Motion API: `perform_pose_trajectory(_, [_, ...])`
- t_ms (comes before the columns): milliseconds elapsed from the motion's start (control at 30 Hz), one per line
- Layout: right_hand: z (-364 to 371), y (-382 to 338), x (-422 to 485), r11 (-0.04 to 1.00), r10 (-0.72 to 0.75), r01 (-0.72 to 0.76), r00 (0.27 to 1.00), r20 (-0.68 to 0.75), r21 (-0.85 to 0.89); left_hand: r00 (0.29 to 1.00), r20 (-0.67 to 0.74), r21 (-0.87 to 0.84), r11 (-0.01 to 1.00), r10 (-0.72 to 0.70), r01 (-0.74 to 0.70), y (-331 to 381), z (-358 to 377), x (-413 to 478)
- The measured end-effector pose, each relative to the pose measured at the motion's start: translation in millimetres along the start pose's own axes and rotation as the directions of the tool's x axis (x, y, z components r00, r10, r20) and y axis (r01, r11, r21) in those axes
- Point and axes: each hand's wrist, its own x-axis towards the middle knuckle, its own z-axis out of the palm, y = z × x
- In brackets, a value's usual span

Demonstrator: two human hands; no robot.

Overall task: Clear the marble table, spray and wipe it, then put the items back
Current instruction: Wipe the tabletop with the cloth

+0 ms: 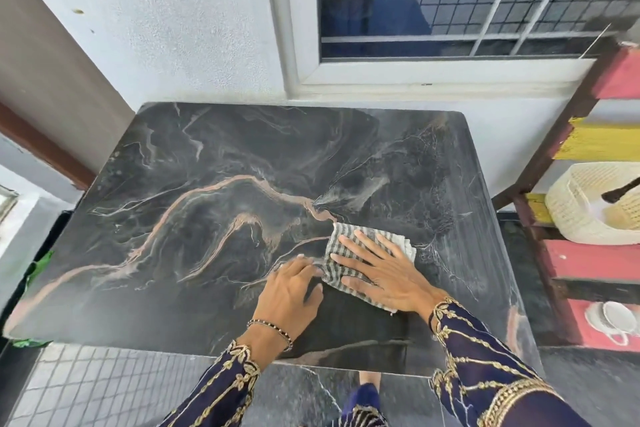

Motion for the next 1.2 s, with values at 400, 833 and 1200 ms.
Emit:
perform_pose_trajectory(400, [-68.0, 120.7, 140.9, 0.994, 0.093, -0.093, 0.996, 0.005, 0.062, 0.999, 0.021, -0.086, 0.996, -0.036, 0.037, 21.1, 22.8, 141.4])
perform_pose_trajectory(833, [-128.0, 228.8, 273.1, 0.991, 0.125, -0.126, 0.992, 0.026, 0.041, 0.992, -0.102, -0.137, 0.989, -0.075, 0.061, 13.6, 31.8, 229.8])
perform_pose_trajectory(1200, [-118.9, 245.5, 245.0, 0.993, 0.116, -0.115, 0.991, -0.062, 0.017, 0.988, -0.14, -0.111, 0.993, -0.067, 0.051, 30.8, 44.8, 228.4])
